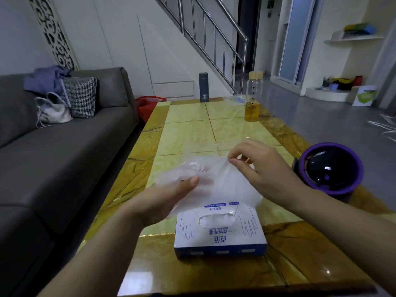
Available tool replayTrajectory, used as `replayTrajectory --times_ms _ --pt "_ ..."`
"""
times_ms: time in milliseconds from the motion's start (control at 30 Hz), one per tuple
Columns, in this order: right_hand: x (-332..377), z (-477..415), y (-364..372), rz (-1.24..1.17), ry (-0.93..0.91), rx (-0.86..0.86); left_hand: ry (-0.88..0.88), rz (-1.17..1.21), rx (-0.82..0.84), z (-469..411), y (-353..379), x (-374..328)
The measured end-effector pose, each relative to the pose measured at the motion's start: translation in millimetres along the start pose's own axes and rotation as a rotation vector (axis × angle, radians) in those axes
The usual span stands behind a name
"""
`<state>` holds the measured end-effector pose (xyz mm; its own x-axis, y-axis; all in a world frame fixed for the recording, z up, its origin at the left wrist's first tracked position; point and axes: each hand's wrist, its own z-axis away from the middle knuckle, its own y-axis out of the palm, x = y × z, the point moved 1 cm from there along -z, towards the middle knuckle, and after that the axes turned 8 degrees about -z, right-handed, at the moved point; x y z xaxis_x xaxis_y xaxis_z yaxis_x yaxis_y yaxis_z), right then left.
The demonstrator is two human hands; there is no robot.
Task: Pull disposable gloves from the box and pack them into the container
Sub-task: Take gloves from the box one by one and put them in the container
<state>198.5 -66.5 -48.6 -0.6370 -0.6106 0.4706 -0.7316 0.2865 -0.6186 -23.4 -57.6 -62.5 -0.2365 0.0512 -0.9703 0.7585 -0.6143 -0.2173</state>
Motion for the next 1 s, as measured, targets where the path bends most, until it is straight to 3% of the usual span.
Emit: replayTrajectory --times_ms 133,267,367,467,500,567,733,867,1000 --pt "7 1 4 0.036 -0.056 0.038 0.003 0.399 0.145 1 8 -17" --pt "11 3 11 0.037 -0.056 0.080 -0.015 0.552 -0.121 -25 19 -18" --pt "5 6 5 -0.261 0.313 -0.079 0.061 0.710 -0.199 -33 13 -17" --pt "-3 12 5 -0.848 0.861 -0.077 0.092 0.804 -0.183 -36 -1 -16" --pt "-2 14 9 -1.025 0.947 -0.055 0.088 0.812 -0.169 -38 -5 -15" --pt "2 13 13 -1.181 0.948 -0.060 0.079 0.800 -0.148 -41 -8 -15" --pt "6 -8 11 -0.982 0.691 -0.151 0.120 0.820 -0.163 -54 -12 -11" --pt "-1 -29 4 -0.699 0.565 0.000 0.128 0.830 -0.198 -61 -20 -14" --pt "-23 -43 -3 -0.398 0.606 0.150 0.042 0.914 -0.452 -65 -46 6"
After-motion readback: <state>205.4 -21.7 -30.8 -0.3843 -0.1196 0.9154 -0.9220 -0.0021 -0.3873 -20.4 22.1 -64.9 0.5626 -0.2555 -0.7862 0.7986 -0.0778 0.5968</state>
